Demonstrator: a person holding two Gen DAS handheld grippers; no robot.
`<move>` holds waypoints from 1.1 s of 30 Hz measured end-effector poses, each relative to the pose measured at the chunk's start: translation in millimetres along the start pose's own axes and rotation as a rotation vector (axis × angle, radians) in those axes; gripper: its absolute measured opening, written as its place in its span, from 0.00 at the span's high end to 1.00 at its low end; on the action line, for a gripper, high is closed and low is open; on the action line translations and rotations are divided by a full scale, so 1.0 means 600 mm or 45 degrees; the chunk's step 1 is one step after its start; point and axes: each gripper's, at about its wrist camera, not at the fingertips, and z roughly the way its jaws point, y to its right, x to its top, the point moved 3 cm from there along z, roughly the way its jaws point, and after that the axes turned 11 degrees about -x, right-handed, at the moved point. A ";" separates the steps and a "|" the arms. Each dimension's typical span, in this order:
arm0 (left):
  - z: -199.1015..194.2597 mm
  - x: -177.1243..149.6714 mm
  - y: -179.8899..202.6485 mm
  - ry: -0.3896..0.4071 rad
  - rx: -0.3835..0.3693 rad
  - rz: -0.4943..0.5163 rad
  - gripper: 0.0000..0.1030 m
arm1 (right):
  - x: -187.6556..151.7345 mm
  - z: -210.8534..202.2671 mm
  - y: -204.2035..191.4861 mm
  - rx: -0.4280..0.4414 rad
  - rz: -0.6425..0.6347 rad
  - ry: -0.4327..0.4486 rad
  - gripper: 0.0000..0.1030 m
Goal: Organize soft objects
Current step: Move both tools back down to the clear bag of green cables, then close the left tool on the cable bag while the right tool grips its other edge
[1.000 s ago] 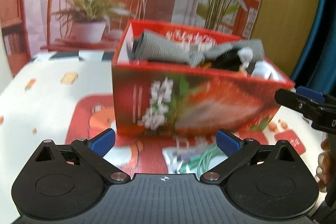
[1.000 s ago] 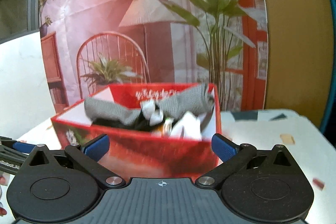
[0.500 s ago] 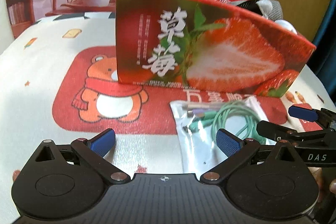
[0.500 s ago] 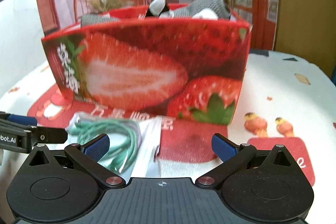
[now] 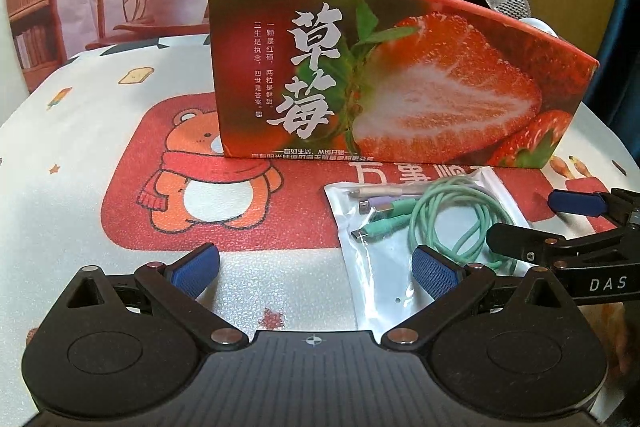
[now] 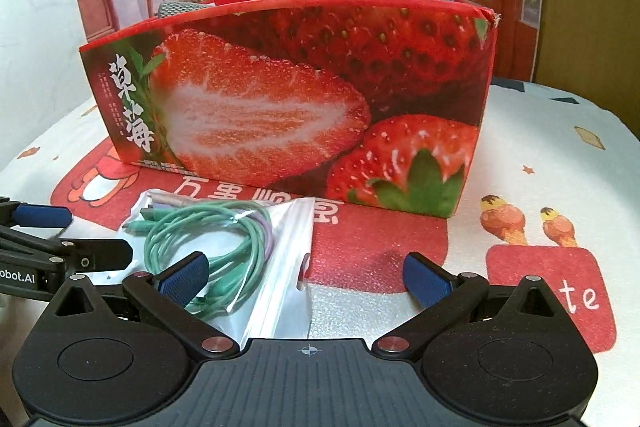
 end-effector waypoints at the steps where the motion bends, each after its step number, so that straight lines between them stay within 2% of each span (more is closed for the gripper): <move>1: 0.001 -0.002 0.001 0.002 0.003 0.006 0.00 | 0.000 0.001 0.000 0.004 -0.003 0.000 0.00; 8: 0.002 -0.009 0.008 0.009 0.029 0.030 0.00 | 0.001 0.003 -0.003 0.016 -0.019 0.006 0.00; 23: 0.001 -0.005 0.005 -0.018 0.008 0.026 0.00 | 0.001 0.002 -0.007 0.041 -0.046 0.001 0.00; 29: -0.009 -0.005 -0.005 -0.011 -0.045 -0.039 0.00 | 0.000 -0.001 -0.017 0.106 -0.102 0.001 0.00; 33: -0.014 -0.002 -0.012 0.000 -0.088 -0.108 0.02 | -0.003 -0.004 -0.040 0.164 -0.236 0.003 0.00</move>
